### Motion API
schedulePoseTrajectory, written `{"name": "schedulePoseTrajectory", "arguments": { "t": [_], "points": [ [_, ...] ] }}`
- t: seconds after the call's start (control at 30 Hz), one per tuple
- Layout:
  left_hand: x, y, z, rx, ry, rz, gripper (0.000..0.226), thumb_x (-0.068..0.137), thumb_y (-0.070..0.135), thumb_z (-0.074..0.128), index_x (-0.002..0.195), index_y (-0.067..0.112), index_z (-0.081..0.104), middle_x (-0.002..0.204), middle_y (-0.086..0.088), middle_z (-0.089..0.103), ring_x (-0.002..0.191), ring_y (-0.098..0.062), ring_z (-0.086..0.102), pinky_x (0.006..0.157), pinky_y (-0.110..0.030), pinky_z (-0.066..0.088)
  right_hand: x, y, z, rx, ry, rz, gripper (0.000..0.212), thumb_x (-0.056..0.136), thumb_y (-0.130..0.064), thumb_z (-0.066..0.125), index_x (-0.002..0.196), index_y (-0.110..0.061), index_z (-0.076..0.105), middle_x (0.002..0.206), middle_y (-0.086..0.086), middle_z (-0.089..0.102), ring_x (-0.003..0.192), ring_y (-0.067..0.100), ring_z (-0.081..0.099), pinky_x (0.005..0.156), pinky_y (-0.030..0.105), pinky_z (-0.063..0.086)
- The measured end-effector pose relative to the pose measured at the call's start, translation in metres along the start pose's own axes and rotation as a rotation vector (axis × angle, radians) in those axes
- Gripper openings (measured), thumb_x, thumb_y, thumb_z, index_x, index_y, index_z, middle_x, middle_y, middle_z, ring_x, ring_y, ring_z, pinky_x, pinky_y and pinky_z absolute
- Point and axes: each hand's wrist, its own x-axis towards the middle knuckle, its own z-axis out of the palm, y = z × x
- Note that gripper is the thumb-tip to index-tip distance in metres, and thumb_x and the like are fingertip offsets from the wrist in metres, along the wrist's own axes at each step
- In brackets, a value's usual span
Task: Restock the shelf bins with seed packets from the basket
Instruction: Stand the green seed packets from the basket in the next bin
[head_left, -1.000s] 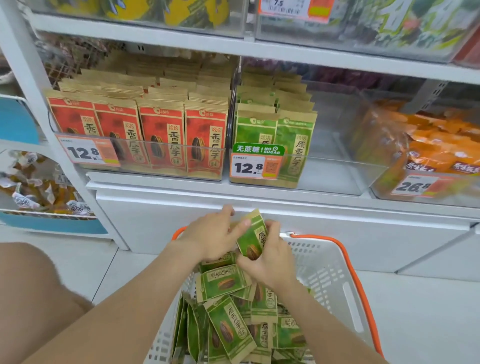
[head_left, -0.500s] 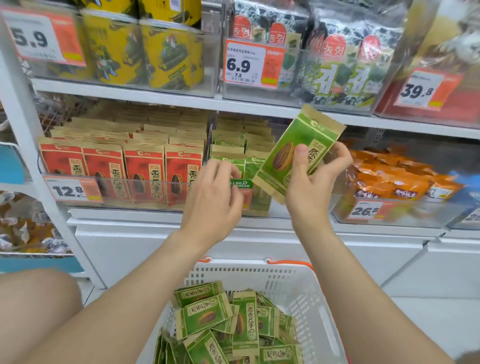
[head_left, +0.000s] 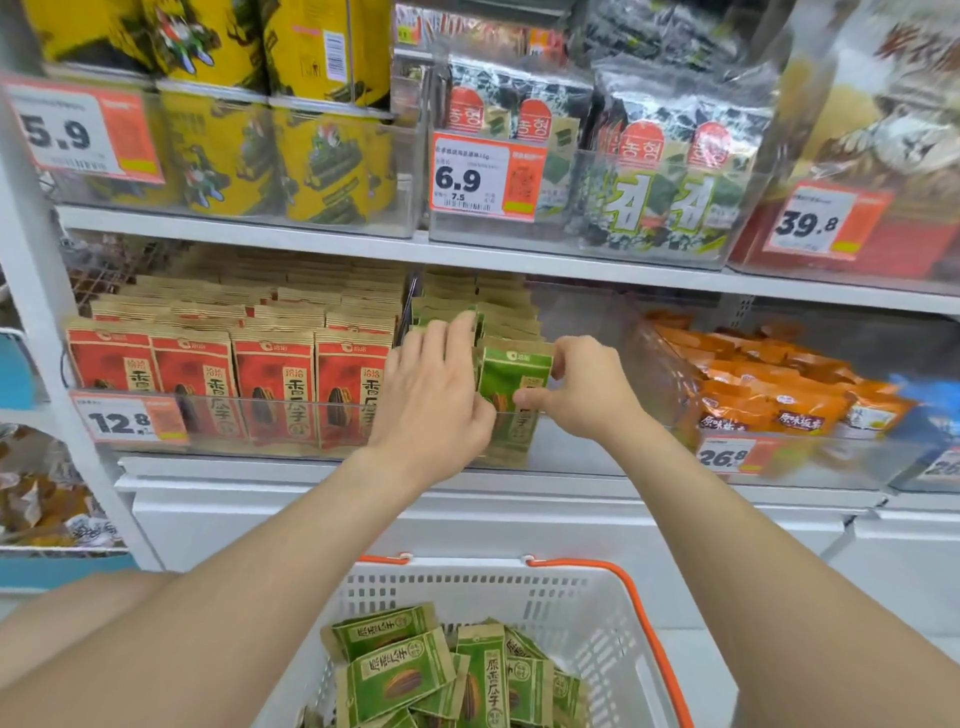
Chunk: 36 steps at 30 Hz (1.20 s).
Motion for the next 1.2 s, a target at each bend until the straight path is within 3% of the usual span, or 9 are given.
{"name": "schedulePoseTrajectory", "arguments": {
  "t": [0.2,0.27,0.37,0.43,0.57,0.67,0.87,1.1,1.2],
  "points": [
    [0.022,-0.006,0.002,0.067,-0.118,0.201,0.072,0.081,0.037,0.035,0.151,0.021,0.042,0.148,-0.006,0.045,0.133,-0.032,0.041,0.114,-0.05,0.03,0.007,-0.001,0.011,-0.045,-0.095,0.054,0.041,0.063,-0.05,0.095,0.075,-0.023,0.066,0.079,-0.002,0.069,0.086,0.025,0.067,0.073,0.04,0.057],
    [0.02,-0.012,0.01,0.096,-0.148,0.227,0.066,0.086,0.036,0.037,0.151,0.023,0.042,0.146,-0.003,0.048,0.131,-0.031,0.045,0.116,-0.05,0.029,0.006,0.001,0.012,-0.02,-0.115,0.11,0.069,0.056,-0.064,0.089,0.103,-0.02,0.064,0.092,-0.004,0.065,0.095,0.023,0.066,0.077,0.04,0.057],
    [0.013,-0.014,0.02,0.133,-0.117,0.219,0.064,0.093,0.038,0.045,0.155,0.021,0.04,0.151,-0.005,0.047,0.134,-0.033,0.045,0.12,-0.053,0.025,0.002,-0.005,0.005,0.246,-0.191,0.181,0.096,0.083,-0.043,0.08,0.153,-0.006,0.026,0.112,-0.001,0.056,0.122,0.026,0.056,0.093,0.038,0.049],
    [0.013,-0.008,0.024,0.116,-0.094,0.173,0.063,0.097,0.042,0.046,0.156,0.022,0.039,0.162,-0.008,0.037,0.143,-0.038,0.035,0.124,-0.059,0.017,0.003,-0.006,0.003,0.373,-0.184,0.234,0.095,0.095,-0.039,0.065,0.163,-0.006,0.007,0.138,0.008,0.054,0.136,0.028,0.048,0.095,0.035,0.043],
    [0.018,-0.005,0.03,0.076,-0.068,0.107,0.053,0.103,0.048,0.039,0.155,0.036,0.038,0.165,-0.005,0.033,0.148,-0.041,0.027,0.125,-0.063,0.006,0.019,-0.015,0.011,0.651,-0.193,0.417,0.076,0.092,-0.061,0.043,0.152,-0.014,0.042,0.152,0.002,0.049,0.129,0.021,0.052,0.101,0.042,0.044],
    [0.023,-0.008,0.034,0.079,-0.077,0.151,0.05,0.107,0.049,0.033,0.154,0.033,0.04,0.158,0.001,0.045,0.148,-0.033,0.033,0.126,-0.061,0.008,0.037,-0.021,0.027,0.73,-0.163,0.47,0.072,0.098,-0.062,0.031,0.152,-0.016,0.045,0.151,0.004,0.051,0.134,0.028,0.051,0.112,0.049,0.042],
    [0.026,-0.012,0.041,0.164,-0.092,0.111,0.07,0.103,0.055,0.03,0.163,0.019,0.027,0.17,-0.011,0.023,0.155,-0.04,0.02,0.127,-0.064,0.004,0.051,-0.017,0.037,0.847,-0.219,0.431,0.045,0.105,-0.047,0.036,0.132,-0.023,0.063,0.117,0.004,0.077,0.11,0.026,0.072,0.103,0.046,0.054],
    [0.021,-0.008,0.036,0.075,-0.059,0.101,0.073,0.102,0.049,0.034,0.162,0.01,0.027,0.171,-0.013,0.023,0.16,-0.036,0.013,0.128,-0.062,0.003,0.039,-0.021,0.031,0.66,-0.165,0.391,0.08,0.102,-0.069,0.037,0.149,-0.005,0.049,0.143,0.007,0.056,0.124,0.025,0.054,0.1,0.035,0.04],
    [0.017,-0.001,0.028,-0.048,0.017,0.078,0.064,0.102,0.038,0.04,0.159,0.01,0.034,0.169,-0.012,0.026,0.16,-0.031,0.014,0.129,-0.06,0.001,0.032,-0.026,0.02,0.613,-0.061,0.444,0.083,0.099,-0.073,0.037,0.147,-0.005,0.049,0.135,0.01,0.054,0.124,0.029,0.051,0.094,0.036,0.036]
  ]
}}
